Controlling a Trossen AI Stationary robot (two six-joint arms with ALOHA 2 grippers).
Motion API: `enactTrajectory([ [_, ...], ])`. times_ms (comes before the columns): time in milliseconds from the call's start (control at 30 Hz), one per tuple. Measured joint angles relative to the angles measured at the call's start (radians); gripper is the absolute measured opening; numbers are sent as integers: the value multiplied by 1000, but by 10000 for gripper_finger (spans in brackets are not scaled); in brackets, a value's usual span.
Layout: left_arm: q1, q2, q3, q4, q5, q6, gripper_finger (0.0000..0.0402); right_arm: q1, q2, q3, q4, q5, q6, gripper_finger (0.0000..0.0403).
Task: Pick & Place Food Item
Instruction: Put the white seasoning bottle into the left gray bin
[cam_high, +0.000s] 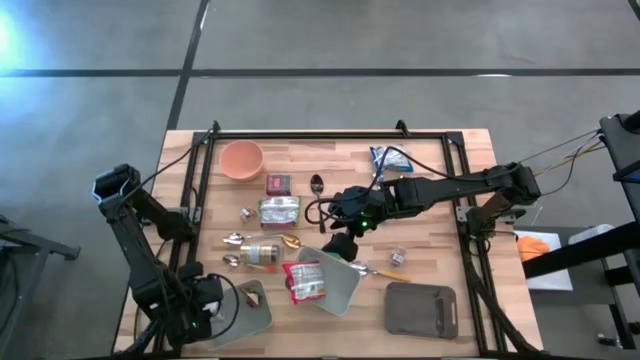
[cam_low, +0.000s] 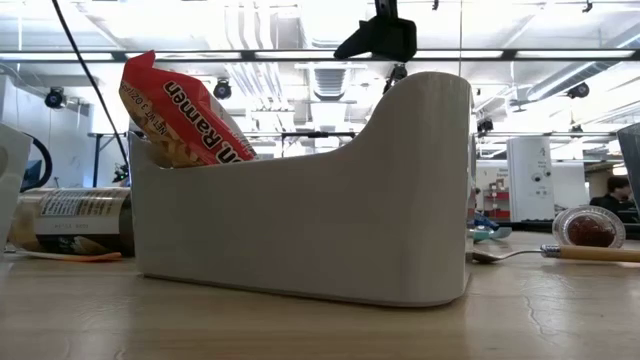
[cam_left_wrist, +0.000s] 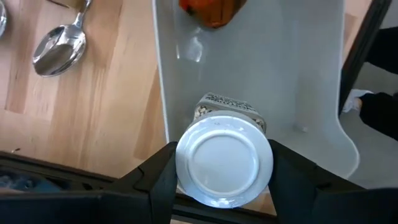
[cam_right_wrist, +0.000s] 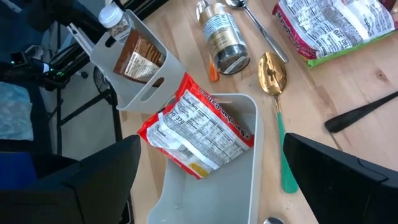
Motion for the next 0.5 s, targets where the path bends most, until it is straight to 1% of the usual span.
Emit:
enactTrajectory([
  [167,0,22,0,-14,0,4,195,0,0,0,0,0,0,388],
  [333,-4,63,3,-16,-1,48,195,0,0,0,0,0,0,388],
  [500,-14,80,12,-15,-7,61,195,0,0,0,0,0,0,388],
])
